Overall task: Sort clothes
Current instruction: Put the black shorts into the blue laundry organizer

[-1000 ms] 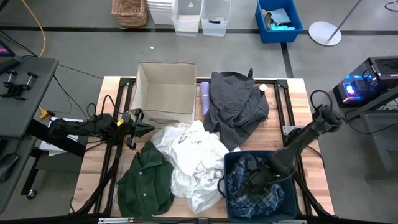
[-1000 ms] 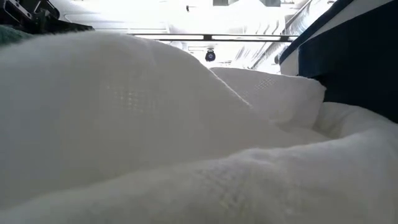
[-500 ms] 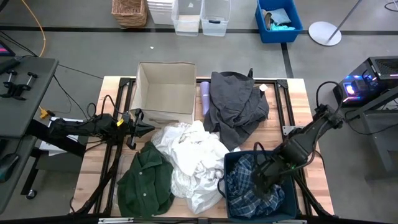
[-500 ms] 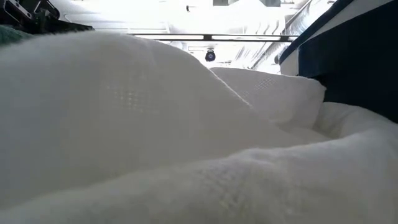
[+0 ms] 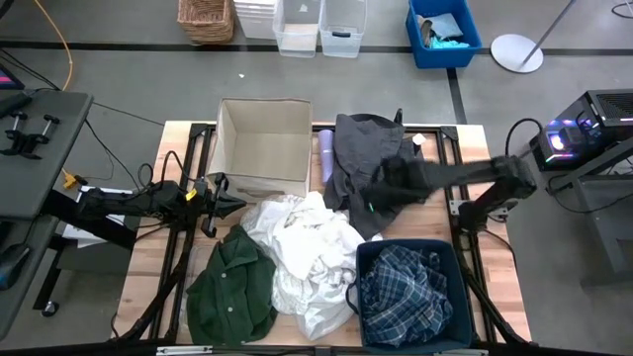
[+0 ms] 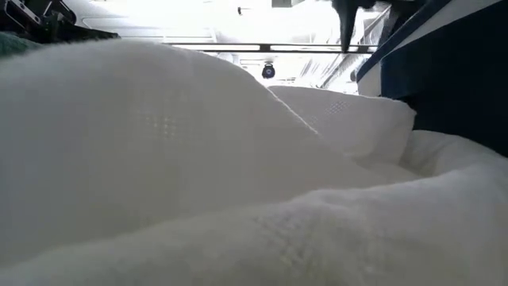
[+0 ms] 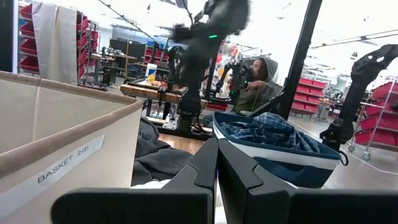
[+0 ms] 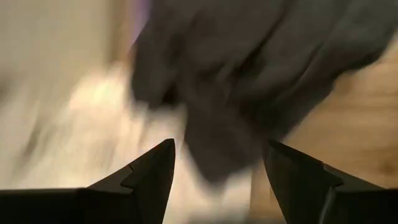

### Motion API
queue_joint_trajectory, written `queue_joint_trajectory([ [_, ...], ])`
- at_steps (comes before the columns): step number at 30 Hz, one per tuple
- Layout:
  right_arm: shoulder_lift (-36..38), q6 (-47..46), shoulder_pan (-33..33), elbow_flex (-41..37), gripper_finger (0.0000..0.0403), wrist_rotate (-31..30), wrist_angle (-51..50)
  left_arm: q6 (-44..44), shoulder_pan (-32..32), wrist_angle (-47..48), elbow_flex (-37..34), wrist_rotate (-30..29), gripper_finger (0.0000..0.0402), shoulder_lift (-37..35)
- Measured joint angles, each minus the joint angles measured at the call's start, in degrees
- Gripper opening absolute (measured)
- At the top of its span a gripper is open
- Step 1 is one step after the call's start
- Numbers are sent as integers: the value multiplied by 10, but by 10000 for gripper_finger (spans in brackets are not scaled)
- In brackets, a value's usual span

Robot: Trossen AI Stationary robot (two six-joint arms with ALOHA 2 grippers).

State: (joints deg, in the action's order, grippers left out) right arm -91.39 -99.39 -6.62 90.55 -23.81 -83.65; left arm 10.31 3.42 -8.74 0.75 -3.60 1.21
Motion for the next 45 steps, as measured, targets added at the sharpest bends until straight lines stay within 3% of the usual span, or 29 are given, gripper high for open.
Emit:
queue_joint_trajectory([
  [4, 0, -38, 133, -89, 239, -3, 71, 0, 0, 0, 0, 0, 0, 0],
  [10, 0, 94, 277, -229, 238, 98, 341, 0, 0, 0, 0, 0, 0, 0],
  [17, 0, 92, 360, -308, 238, 153, 380, 0, 0, 0, 0, 0, 0, 0],
  [27, -30, 121, 379, -382, 230, 175, 434, 0, 0, 0, 0, 0, 0, 0],
  [30, -46, 158, 369, -385, 167, 150, 430, 0, 0, 0, 0, 0, 0, 0],
  [33, -48, 215, 357, -385, 44, 136, 433, 0, 0, -1, 0, 0, 0, 0],
  [35, -46, 237, 347, -385, 25, 134, 433, 0, 0, 0, 0, 0, 0, 0],
  [41, 32, 257, 298, -341, 9, 127, 384, 0, 0, 0, 0, 0, 0, 0],
  [45, 146, 264, 267, -256, 9, 30, 385, 0, 0, 0, 0, 0, 0, 0],
])
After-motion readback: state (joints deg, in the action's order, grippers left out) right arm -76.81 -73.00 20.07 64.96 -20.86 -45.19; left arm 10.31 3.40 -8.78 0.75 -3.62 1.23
